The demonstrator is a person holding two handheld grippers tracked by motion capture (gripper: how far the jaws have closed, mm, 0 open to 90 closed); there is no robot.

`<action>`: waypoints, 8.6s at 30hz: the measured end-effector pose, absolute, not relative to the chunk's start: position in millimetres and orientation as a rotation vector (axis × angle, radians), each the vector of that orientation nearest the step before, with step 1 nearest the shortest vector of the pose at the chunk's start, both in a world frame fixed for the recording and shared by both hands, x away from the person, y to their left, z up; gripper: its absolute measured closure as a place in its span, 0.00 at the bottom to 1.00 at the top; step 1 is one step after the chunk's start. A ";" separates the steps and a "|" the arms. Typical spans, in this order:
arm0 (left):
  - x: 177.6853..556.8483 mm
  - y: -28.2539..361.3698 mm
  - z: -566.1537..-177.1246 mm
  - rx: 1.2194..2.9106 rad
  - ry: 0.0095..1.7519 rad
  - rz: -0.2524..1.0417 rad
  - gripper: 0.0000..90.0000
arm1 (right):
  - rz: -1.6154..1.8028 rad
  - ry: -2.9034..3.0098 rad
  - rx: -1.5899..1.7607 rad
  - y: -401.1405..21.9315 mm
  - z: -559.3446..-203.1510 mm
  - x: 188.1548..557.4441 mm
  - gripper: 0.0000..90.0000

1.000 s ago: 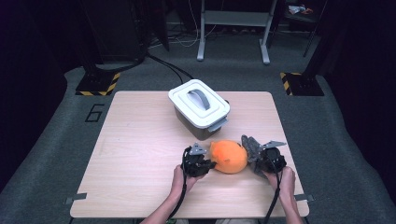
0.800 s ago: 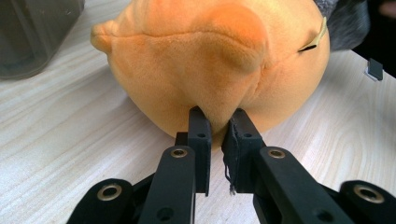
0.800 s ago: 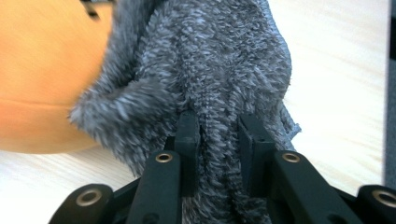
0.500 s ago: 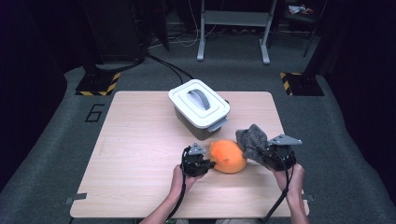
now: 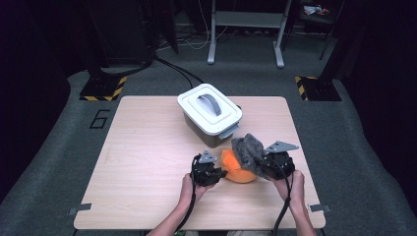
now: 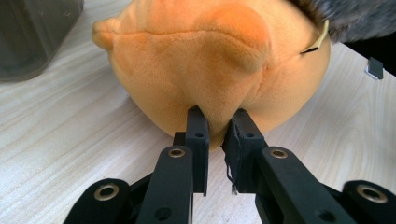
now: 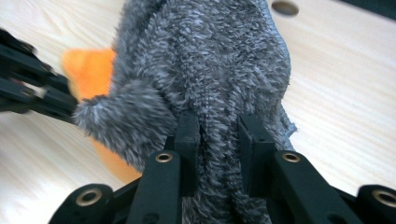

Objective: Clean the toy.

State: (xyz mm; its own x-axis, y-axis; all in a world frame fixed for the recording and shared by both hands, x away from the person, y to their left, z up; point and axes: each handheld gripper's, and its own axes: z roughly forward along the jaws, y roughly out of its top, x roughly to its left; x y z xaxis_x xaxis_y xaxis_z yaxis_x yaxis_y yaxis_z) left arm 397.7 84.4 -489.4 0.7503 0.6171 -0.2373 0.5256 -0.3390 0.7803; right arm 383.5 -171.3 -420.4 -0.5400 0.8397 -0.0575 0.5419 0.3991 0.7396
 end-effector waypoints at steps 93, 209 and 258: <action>394.0 78.0 -479.5 2.003 0.903 0.109 0.91 | 0.908 2.203 1.061 -140.0 -417.4 369.1 0.80; 413.2 75.1 -479.0 2.010 0.990 0.152 0.91 | 0.966 2.176 1.207 -174.3 -427.1 397.4 0.80; 405.0 63.9 -468.8 2.030 0.867 0.184 0.93 | 1.075 2.133 1.136 -171.2 -408.4 378.8 0.80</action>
